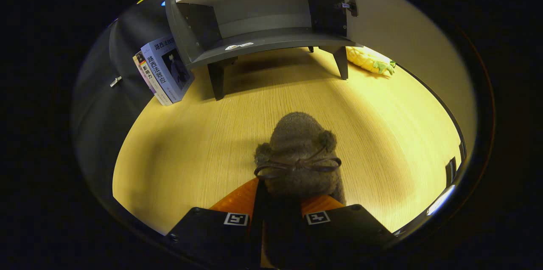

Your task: Open the shoe cabinet door, grab the shoes and put them into the shoe cabinet, then close the shoe cabinet door.

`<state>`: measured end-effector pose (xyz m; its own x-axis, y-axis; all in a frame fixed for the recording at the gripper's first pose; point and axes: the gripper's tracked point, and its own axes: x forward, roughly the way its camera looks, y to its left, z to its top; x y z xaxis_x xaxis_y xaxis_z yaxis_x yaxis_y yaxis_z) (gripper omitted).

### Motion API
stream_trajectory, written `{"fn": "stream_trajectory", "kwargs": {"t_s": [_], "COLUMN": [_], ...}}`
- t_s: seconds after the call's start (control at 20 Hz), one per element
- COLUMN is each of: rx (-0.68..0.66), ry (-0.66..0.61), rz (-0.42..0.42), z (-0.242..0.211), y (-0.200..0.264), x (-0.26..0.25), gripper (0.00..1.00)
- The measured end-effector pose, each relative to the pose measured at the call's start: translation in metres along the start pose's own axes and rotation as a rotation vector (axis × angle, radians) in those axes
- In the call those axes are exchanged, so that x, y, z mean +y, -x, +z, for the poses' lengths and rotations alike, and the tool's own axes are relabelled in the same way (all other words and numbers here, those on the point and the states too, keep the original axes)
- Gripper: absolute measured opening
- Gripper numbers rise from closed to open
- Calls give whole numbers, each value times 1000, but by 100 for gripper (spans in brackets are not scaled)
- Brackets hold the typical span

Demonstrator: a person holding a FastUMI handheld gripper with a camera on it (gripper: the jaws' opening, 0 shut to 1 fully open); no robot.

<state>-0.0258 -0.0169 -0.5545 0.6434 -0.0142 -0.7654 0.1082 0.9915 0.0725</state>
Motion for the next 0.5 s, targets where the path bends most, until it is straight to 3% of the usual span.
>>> {"fn": "stream_trajectory", "kwargs": {"t_s": [0.4, 0.5], "rx": [-22, -19], "ry": [45, 88], "rz": [-13, -32], "z": [22, 16], "y": [-20, -22], "x": [-8, -3], "gripper": [35, 12]}}
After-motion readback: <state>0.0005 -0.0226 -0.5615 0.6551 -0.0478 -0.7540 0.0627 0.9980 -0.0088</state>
